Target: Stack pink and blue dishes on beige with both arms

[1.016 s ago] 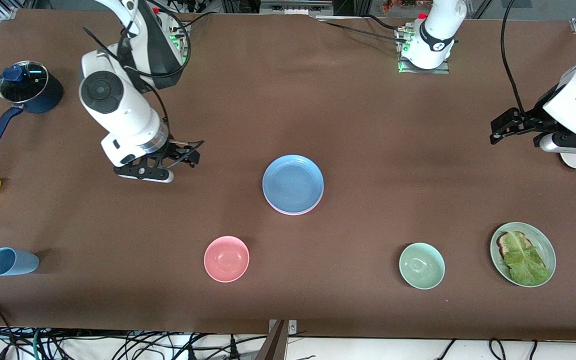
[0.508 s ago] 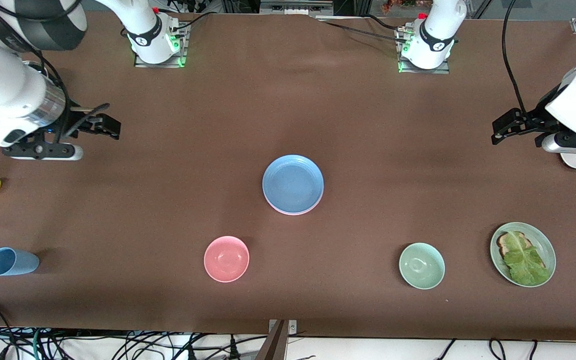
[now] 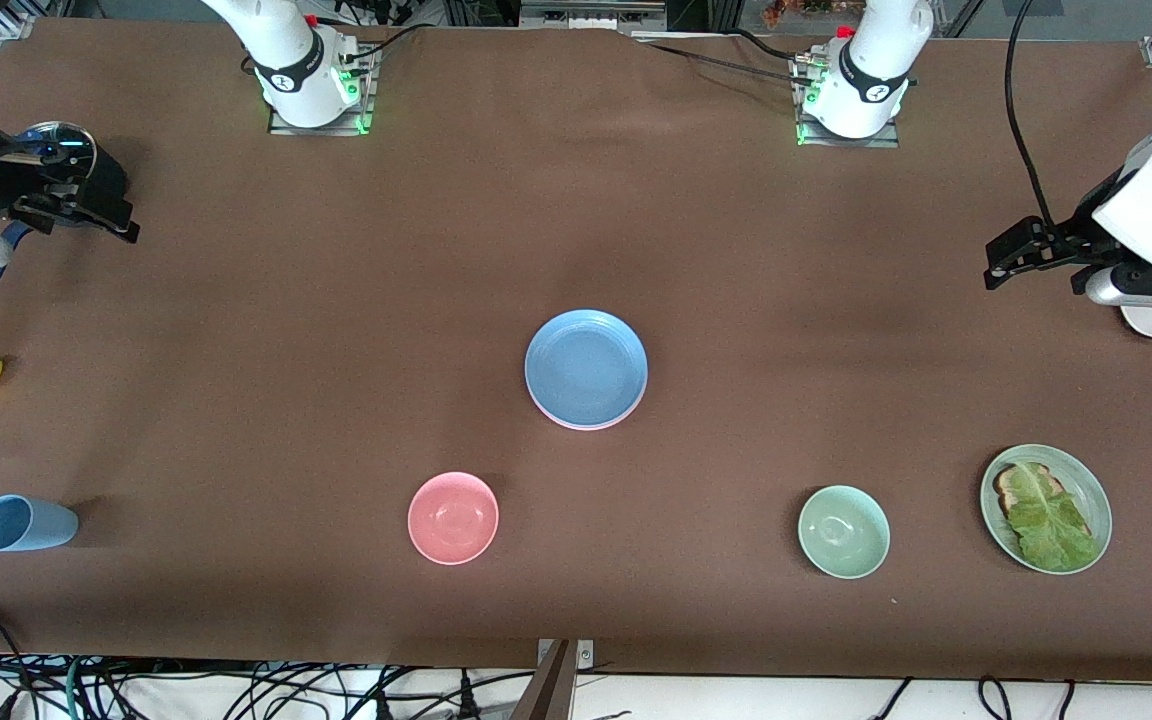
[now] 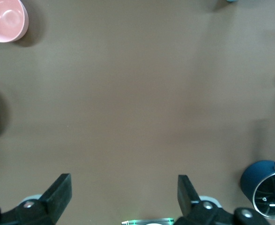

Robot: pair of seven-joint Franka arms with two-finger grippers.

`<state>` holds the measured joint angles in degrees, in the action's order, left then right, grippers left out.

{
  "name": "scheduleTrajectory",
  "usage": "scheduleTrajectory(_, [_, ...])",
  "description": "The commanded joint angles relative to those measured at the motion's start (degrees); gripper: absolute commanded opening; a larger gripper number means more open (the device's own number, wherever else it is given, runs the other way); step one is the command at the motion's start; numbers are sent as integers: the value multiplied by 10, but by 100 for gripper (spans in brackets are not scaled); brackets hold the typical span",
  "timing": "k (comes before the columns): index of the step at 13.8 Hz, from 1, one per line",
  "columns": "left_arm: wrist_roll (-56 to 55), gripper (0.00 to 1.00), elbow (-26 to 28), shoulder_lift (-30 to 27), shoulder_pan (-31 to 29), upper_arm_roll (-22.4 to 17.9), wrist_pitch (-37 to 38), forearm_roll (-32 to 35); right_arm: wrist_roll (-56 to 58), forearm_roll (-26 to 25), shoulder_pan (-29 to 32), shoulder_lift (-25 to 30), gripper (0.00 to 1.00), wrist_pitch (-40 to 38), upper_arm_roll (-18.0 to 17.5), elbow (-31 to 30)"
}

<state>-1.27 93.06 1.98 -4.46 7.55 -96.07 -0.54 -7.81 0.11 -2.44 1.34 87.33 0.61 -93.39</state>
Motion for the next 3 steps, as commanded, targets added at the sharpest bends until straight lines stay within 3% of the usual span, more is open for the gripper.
scheduleTrajectory(1, [3,100,-17,7,-5,1,10,-8,16,-3,9,29,100,21,-9,-41])
scheduleTrajectory(3, [3,100,-17,7,-6,-1,10,-9,20,-3,9,22,100,21,-2,-31])
